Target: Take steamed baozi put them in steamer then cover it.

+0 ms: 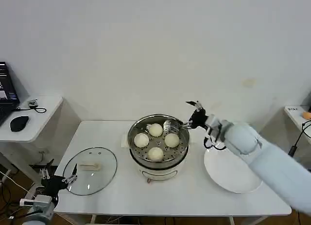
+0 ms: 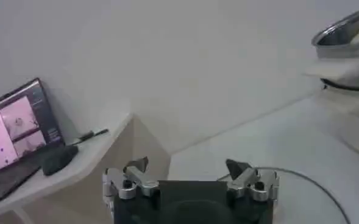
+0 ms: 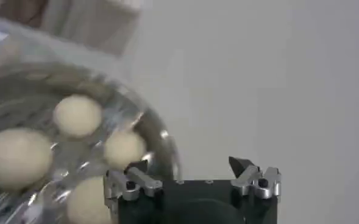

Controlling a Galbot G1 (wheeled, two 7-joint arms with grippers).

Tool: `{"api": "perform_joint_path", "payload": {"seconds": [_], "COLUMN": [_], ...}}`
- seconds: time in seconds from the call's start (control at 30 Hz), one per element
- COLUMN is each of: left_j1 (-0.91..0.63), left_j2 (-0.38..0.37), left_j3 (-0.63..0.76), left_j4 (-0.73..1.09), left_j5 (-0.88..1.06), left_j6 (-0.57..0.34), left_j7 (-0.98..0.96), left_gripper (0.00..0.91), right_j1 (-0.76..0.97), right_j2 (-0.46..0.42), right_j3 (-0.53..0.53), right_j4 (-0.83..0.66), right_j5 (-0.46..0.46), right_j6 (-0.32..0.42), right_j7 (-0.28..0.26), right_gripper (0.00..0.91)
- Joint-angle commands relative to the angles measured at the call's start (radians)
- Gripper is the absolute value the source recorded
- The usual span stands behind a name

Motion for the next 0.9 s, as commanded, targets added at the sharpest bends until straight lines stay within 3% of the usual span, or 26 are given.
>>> {"api": "perform_joint_path", "payload": {"seconds": [0.03, 0.1, 0.23, 0.37, 0.63, 0.9], "left_j1": [-0.017, -0.029, -0.051, -0.076, -0.087, -0.149], "left_j2": [0.010, 0.016, 0.038, 0.053, 0.052, 0.109], "left_j3": [0.022, 0.030, 0.043, 0.067, 0.116, 0.159], "left_j4": [0.027, 0.039, 0.068, 0.118, 0.209, 0.348], "left_j5": [0.010, 0.021, 0.102, 0.386, 0.834, 1.011], "left_j6": [-0.015, -0.024, -0.057, -0.146, -0.248, -0.245], "left_j7": [-0.014, -0.019, -0.019, -0.067, -0.229, -0.200], "left_gripper": [0.907, 0.907, 0.907, 0.907, 0.907, 0.907], "right_j1": [-0.660, -0.732, -0.837, -0.905, -1.002, -1.031], "right_j2": [0.345, 0.424, 0.500, 0.554, 0.581, 0.628], "right_j3": [0.745, 0.819, 0.903, 0.960, 0.995, 1.014], "right_j4": [0.062, 0.068, 0.073, 0.081, 0.116, 0.150], "right_j5": [-0.152, -0.107, -0.074, -0.061, -0.071, -0.074], "right_j6": [0.375, 0.389, 0.400, 0.398, 0.389, 0.390], "right_j7": [0.081, 0.051, 0.008, -0.020, -0.033, -0.025], "right_gripper": [0.907, 0.907, 0.907, 0.907, 0.907, 0.907]}}
